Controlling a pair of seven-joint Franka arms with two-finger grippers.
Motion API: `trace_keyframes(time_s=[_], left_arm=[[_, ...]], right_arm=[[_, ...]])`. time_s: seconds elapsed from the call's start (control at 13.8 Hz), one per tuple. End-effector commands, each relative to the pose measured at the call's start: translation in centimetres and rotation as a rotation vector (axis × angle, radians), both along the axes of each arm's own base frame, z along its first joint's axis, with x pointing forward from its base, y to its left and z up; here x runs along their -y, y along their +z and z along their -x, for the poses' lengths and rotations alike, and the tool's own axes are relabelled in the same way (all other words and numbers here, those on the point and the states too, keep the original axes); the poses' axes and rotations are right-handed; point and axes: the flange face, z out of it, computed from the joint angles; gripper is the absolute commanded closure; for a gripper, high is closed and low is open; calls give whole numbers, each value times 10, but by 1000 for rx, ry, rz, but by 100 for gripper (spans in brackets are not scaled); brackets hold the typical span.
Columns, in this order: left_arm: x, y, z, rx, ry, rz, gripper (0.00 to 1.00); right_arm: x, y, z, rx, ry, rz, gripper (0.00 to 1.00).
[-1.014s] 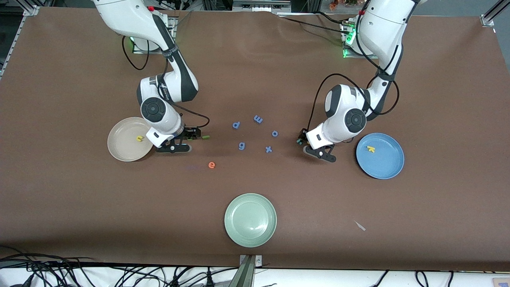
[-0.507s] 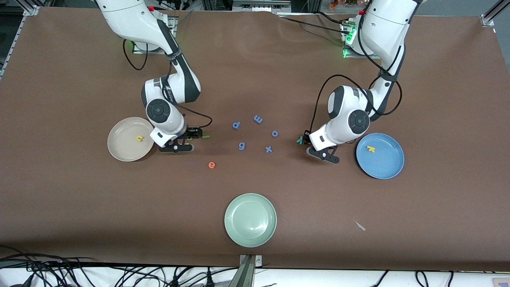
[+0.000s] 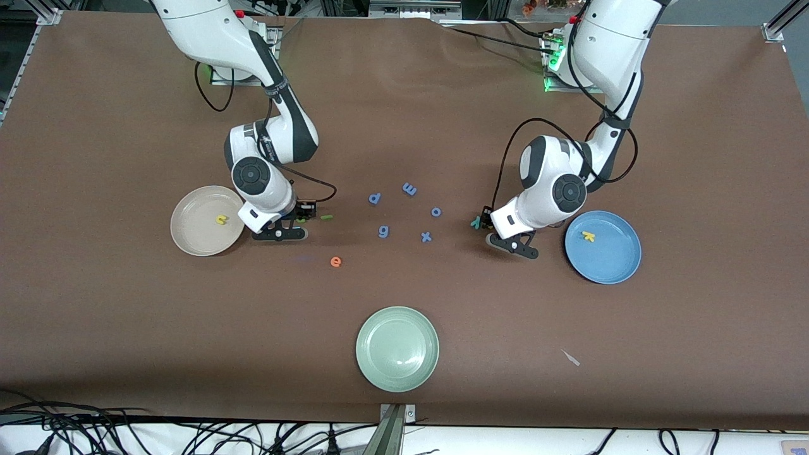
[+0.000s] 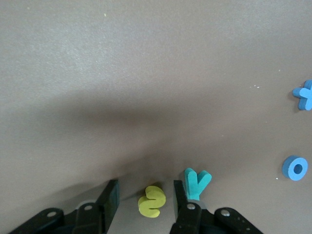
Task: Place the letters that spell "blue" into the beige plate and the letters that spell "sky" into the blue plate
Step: 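Grasp the green p with the right gripper while the left gripper reaches yellow s, then place the green p on the white plate with the right gripper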
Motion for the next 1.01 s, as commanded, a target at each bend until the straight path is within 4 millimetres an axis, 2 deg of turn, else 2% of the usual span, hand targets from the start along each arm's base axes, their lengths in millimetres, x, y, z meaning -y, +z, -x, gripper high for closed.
trace_keyframes(time_s=[0.0, 0.14, 0.22, 0.36, 0.51, 0.58, 0.72, 0.8, 0.94], left_arm=[[0, -7, 10, -18, -43, -17, 74], [-1, -8, 10, -12, -57, -28, 94], [0, -7, 10, -11, -59, -27, 96], [0, -7, 10, -12, -57, -27, 96], [0, -7, 10, -12, -57, -27, 95], [-2, -7, 9, -12, -53, -27, 88], [-2, -6, 8, -14, -43, -28, 30], [-2, -6, 8, -14, -42, -28, 24], [-3, -6, 9, -16, -40, -29, 25]], right_arm=[[1, -1, 4, -1, -16, -8, 69], [1, 0, 3, 2, -16, -11, 76], [1, 1, 2, 3, -14, -12, 80], [0, 15, -7, -18, -8, -15, 83], [13, 35, -26, -63, -19, -8, 83], [28, 42, -34, -79, -3, 0, 83], [69, 50, -47, -95, 56, 9, 83], [87, 54, -51, -105, 85, 13, 83], [119, 57, -54, -124, 115, 19, 83]])
